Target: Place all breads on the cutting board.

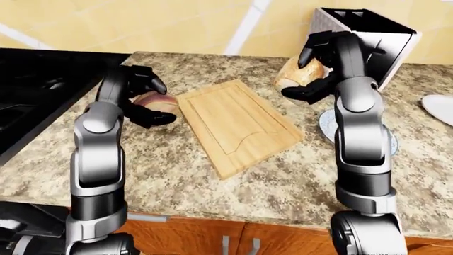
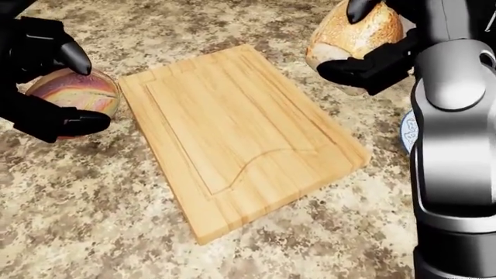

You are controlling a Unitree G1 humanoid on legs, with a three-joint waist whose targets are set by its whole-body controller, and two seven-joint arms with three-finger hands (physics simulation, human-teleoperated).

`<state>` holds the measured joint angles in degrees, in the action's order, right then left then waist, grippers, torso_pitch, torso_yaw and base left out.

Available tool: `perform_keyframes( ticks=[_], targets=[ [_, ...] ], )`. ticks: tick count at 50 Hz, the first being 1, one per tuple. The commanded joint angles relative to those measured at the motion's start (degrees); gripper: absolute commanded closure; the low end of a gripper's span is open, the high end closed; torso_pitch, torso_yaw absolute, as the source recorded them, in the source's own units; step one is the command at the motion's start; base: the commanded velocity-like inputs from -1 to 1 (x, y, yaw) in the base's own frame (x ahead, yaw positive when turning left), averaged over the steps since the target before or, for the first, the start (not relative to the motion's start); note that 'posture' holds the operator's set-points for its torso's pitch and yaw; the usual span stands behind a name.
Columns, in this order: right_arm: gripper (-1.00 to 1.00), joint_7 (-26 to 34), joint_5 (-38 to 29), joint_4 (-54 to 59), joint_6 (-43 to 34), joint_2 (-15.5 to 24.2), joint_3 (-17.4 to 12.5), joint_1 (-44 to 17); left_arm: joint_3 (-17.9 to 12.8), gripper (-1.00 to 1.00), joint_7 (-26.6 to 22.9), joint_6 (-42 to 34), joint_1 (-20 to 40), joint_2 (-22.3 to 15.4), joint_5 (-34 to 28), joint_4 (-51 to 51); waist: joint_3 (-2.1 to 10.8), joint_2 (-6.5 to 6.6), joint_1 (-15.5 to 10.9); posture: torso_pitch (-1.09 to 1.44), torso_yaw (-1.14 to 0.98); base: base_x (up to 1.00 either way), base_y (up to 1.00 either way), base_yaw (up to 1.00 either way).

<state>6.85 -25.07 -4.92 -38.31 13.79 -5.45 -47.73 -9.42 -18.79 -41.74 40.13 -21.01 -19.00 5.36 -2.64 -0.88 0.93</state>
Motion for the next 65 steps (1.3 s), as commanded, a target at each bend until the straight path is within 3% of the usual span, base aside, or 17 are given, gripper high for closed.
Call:
perform_keyframes(
  ticks=[1, 21, 43, 57, 65],
  targets=[
    [1.00, -0.18, -0.09, -1.86, 1.55, 0.22, 0.36, -1.92, -0.97, 0.64, 1.12, 2.51, 2.65, -0.96, -0.32, 2.93, 2.14, 0.45, -0.23, 0.00, 0.00, 0.00, 0.00, 0.00],
    [1.00, 8.23, -4.21, -3.89, 1.97, -5.05, 4.60, 1.92, -0.75, 0.65, 0.06, 0.21, 3.72, -1.43, -0.81, 5.27, 1.78, 1.10, -0.78, 0.00, 0.00, 0.00, 0.00, 0.00],
    [0.99, 3.88, -4.77, 6.78, 10.37, -8.74, 5.85, 2.40, -0.92, 0.64, 0.33, 0.32, 3.13, -0.99, -0.39, 5.63, 2.64, 1.36, -0.92, 0.00, 0.00, 0.00, 0.00, 0.00],
    [0.32, 2.73, -4.69, 7.92, 12.50, -8.87, 5.68, 3.10, -0.62, 0.63, 0.63, 0.55, 3.05, -0.81, -0.43, 5.50, 2.83, 1.11, -0.96, 0.00, 0.00, 0.00, 0.00, 0.00],
    [0.21, 4.01, -5.38, 7.25, 12.26, -8.93, 6.09, 4.10, -0.75, 0.63, 0.52, 0.48, 3.03, -0.85, -0.48, 5.61, 2.89, 1.16, -0.96, 0.00, 0.00, 0.00, 0.00, 0.00]
  ],
)
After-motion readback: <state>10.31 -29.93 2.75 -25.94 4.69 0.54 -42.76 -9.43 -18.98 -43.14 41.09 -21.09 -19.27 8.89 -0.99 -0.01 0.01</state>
